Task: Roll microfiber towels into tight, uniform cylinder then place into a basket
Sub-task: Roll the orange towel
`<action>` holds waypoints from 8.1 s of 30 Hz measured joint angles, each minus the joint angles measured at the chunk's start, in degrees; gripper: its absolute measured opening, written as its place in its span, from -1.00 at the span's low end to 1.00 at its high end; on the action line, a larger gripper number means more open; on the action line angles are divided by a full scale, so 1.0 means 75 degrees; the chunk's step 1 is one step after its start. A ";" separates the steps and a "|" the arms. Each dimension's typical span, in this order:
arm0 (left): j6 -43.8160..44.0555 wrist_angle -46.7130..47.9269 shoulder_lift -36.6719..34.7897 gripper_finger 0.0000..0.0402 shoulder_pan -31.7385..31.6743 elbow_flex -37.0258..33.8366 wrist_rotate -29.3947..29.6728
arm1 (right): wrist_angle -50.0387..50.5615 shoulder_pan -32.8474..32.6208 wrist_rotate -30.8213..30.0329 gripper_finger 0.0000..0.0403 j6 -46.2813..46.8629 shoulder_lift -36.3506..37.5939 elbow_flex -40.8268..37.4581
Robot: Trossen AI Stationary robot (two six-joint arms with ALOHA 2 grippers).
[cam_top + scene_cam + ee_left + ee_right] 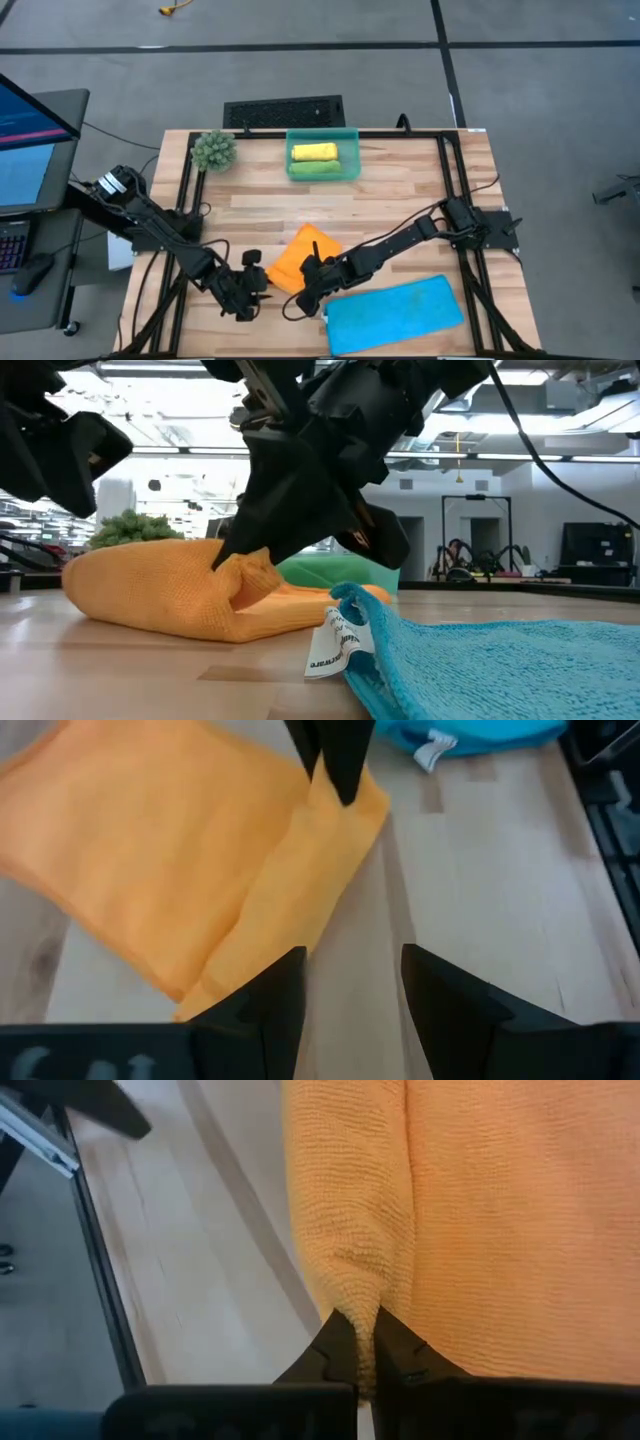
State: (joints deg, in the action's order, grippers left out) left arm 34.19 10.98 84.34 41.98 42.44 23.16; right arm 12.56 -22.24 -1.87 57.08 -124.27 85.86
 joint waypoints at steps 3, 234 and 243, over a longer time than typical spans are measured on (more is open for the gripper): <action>-0.0368 -0.0294 0.0009 -0.22 -0.0030 0.0000 -0.0024 | -0.0019 0.0028 0.0059 -0.92 0.0073 0.0000 0.0000; -0.2066 -0.1854 0.0275 -0.22 -0.1501 -0.0562 -0.2310 | -0.0428 -0.1041 -0.2862 -0.94 0.2549 -0.0087 -0.0029; -0.1778 -0.2846 0.1020 -0.22 -0.1501 -0.0565 -0.2386 | -0.0533 -0.1352 -0.3083 -0.95 0.3424 -0.0087 -0.0029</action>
State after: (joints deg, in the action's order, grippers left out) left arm 20.86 -10.36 91.98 30.72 38.20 5.26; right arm 8.56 -32.38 -24.99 82.76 -124.92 85.65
